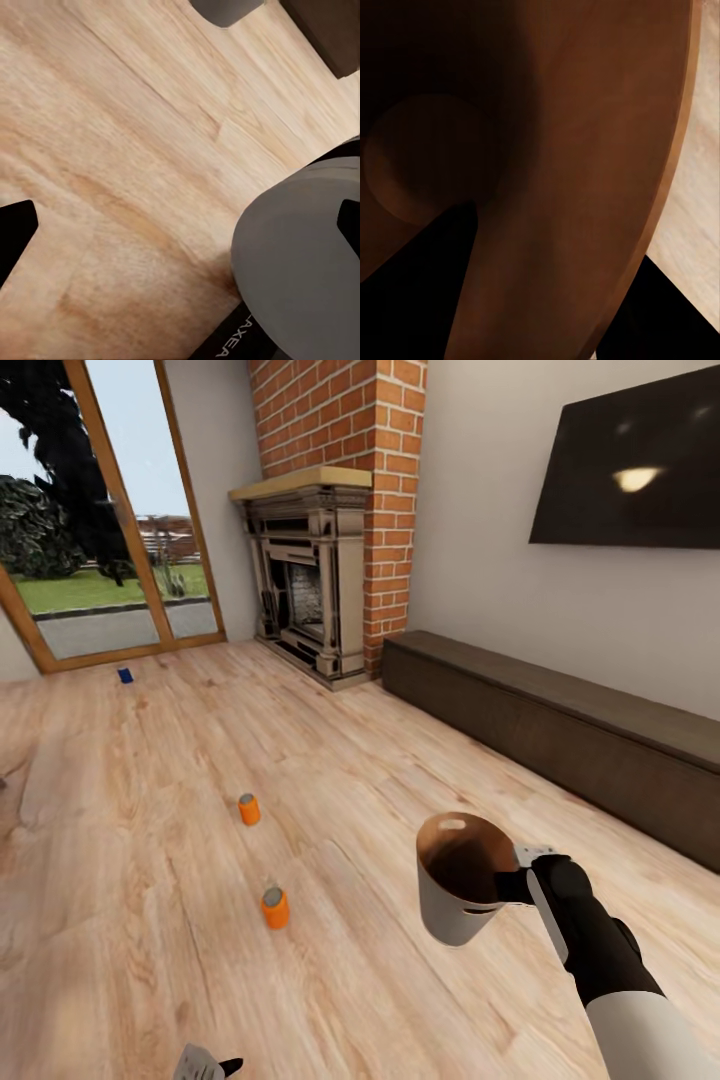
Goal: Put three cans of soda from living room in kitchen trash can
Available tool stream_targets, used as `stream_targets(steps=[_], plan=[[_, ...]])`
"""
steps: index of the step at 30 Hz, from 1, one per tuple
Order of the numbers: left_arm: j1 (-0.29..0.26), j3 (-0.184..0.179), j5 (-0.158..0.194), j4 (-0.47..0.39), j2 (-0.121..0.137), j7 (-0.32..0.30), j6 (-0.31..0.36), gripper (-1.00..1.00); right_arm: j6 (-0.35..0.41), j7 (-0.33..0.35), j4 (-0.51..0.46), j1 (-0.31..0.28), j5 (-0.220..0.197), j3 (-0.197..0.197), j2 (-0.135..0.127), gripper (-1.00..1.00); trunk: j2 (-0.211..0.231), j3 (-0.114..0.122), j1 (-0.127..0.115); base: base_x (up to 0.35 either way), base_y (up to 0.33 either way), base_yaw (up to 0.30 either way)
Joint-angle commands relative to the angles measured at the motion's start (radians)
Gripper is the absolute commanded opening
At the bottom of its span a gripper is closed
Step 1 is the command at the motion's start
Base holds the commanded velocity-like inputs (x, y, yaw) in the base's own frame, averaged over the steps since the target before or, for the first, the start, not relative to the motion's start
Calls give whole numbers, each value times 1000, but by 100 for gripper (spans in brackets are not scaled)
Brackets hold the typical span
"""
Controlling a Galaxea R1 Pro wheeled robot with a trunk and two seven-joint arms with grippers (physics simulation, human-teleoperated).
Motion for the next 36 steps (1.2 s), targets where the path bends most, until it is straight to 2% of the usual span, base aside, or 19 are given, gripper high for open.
stream_targets(steps=[1,23,34,36], plan=[[0,0,0,0,0,0,0,100,0,2,0,0,-11,0,0,-100,0,0,0,348,0,25],[0,1,0,1,0,0,0,100,-1,2,0,0,-11,0,0,-100,0,0,0,346,0,3],[0,3,0,6,0,5,-6,100,-1,2,0,0,-11,0,0,-100,0,0,0,45,0,0],[0,10,0,4,-1,27,-7,100,-1,2,0,0,-11,0,0,-100,0,0,0,4,0,0]])
